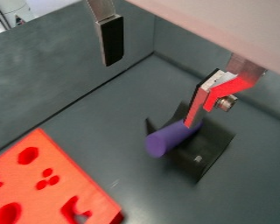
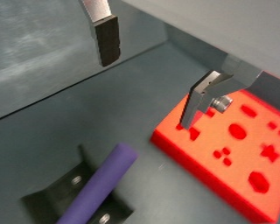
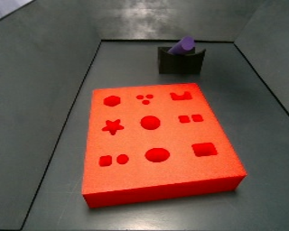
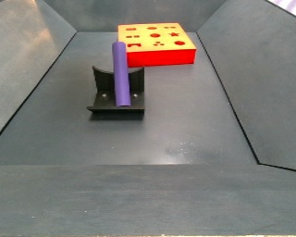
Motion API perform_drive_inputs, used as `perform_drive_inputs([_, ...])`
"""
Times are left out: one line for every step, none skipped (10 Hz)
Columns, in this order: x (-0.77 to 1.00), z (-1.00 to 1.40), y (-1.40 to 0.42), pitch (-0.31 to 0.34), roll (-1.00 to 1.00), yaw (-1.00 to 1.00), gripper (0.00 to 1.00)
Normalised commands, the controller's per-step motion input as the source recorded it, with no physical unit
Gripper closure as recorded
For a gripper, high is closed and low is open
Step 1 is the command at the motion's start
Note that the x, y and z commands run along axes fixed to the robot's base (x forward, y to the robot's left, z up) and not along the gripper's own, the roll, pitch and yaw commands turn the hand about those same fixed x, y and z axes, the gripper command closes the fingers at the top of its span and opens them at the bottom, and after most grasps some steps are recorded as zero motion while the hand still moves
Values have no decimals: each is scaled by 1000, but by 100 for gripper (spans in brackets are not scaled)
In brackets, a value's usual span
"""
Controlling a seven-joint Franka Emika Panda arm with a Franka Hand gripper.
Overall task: Pick up the round object. Move up. Place the round object on the fixture. Regrasp the round object. Move to above the board. Insert the round object.
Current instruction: Regrasp the round object.
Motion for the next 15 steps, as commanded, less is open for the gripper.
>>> perform_drive_inputs([-5, 9, -16, 0, 1000, 15, 0])
perform_drive_inputs([-3, 9, -15, 1, 1000, 16, 0])
perform_drive_inputs([-4, 7, -19, 7, 1000, 17, 0])
perform_drive_inputs([1, 8, -18, 11, 1000, 19, 0])
perform_drive_inputs([17, 1, -22, 18, 1000, 21, 0])
perform_drive_inputs([25, -2, -20, 27, 1000, 23, 0])
perform_drive_inputs([37, -1, -25, 37, 1000, 26, 0])
perform_drive_inputs([50, -2, -28, 50, 1000, 30, 0])
perform_drive_inputs([66, -4, -31, 73, 1000, 38, 0])
perform_drive_inputs([75, -1, -36, 94, 1000, 45, 0])
perform_drive_inputs([85, -1, -39, 127, 1000, 64, 0])
perform_drive_inputs([92, -5, -41, 158, 1000, 85, 0])
perform_drive_inputs([94, -8, -43, 180, 1000, 107, 0])
perform_drive_inputs([101, -3, -49, 192, 828, 145, 0])
perform_drive_inputs([101, -7, -50, 175, 566, 174, 0])
